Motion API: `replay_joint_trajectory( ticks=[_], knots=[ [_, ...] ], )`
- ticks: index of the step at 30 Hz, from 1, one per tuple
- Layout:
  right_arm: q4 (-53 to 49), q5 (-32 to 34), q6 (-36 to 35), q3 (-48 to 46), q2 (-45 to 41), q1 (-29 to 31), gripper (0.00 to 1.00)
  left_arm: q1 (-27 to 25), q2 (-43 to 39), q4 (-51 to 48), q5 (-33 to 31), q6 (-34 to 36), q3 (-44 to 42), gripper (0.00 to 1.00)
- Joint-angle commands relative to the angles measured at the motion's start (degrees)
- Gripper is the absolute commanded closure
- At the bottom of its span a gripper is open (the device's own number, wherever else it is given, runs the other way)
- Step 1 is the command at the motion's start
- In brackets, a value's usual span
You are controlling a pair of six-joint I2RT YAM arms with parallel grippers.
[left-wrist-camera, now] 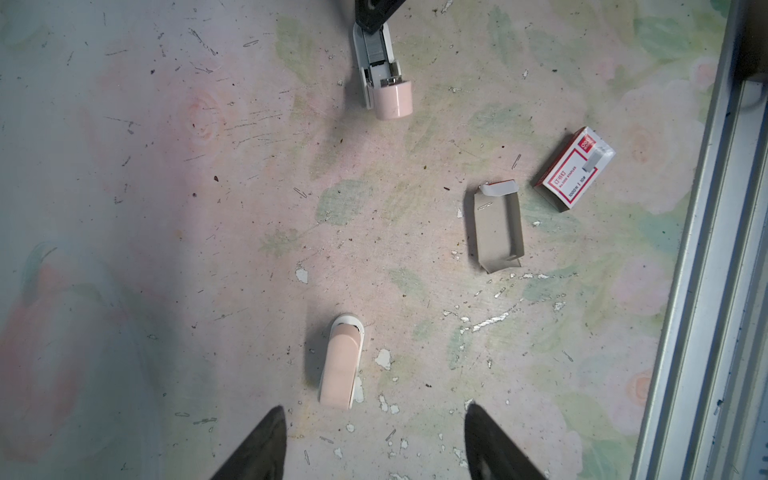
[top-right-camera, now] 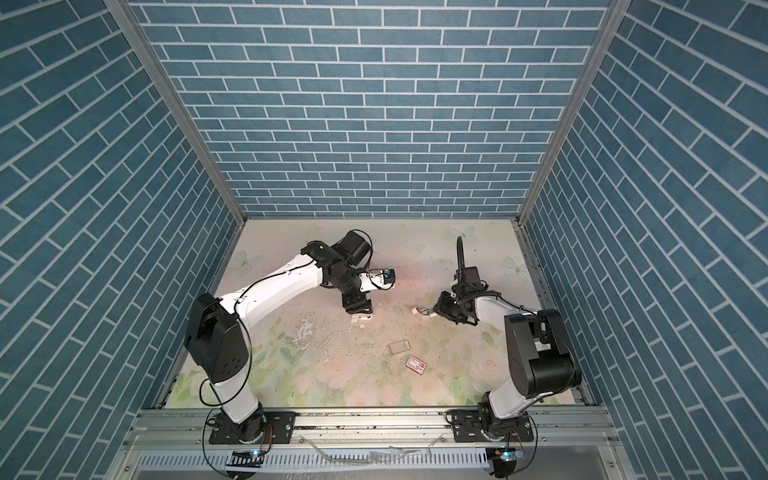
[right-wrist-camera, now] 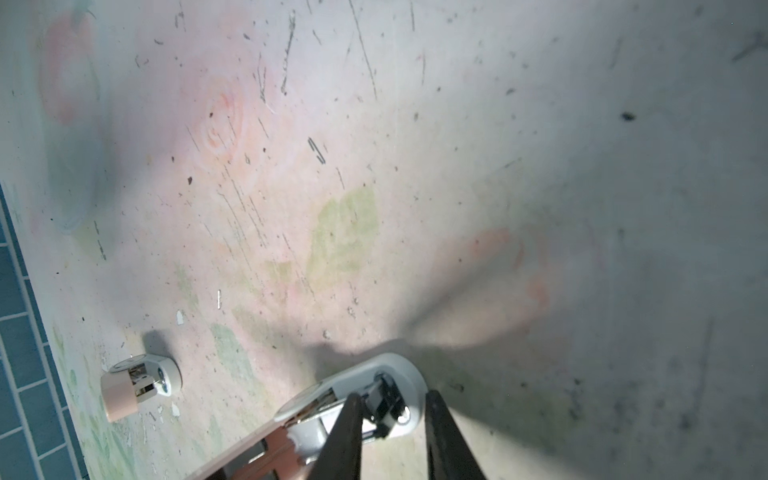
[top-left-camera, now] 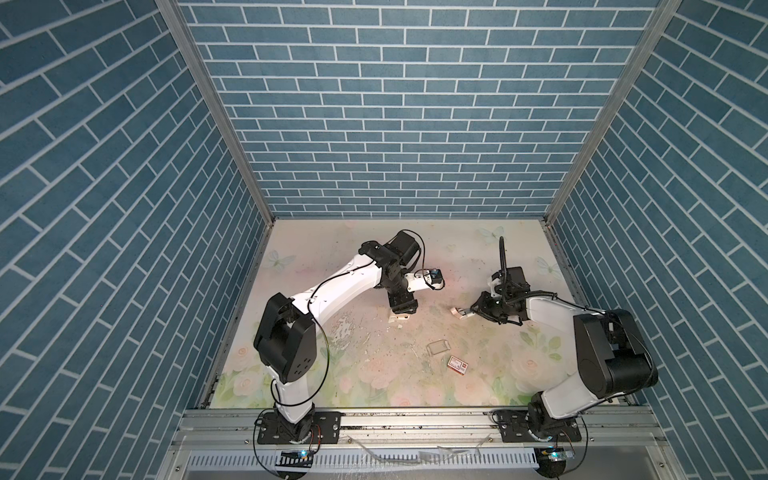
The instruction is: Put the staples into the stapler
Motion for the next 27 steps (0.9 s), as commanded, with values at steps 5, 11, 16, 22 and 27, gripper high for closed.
replay_joint_trajectory(
  ticks=[5,11,16,22,27],
  knots=[
    [-3.39,0.81,-2.02,0.00,-1.75,0.21,0.71,0.07,0.53,-0.24,0.98,-0.42,-0.66,0.31],
    [-4.01,0.99,-2.62,1.45,-1.46,0.21,0.69,0.07,0.38,-0.08,0.91,-0.42,-1.05,0.31],
    [-4.39,1.03,-3.35,2.49,-0.99,0.21,0.68,0.07,0.38,-0.17,0.88,-0.40,-0.92,0.31],
    [-4.13,1.08,-3.62,3.31,0.18,0.25,0.68,0.07,0.38,-0.17,0.79,-0.48,-0.83,0.31],
    [-3.76,1.32,-3.79,3.40,1.25,0.20,0.68,0.07,0.37,-0.26,0.83,-0.50,-0.83,0.31]
  ],
)
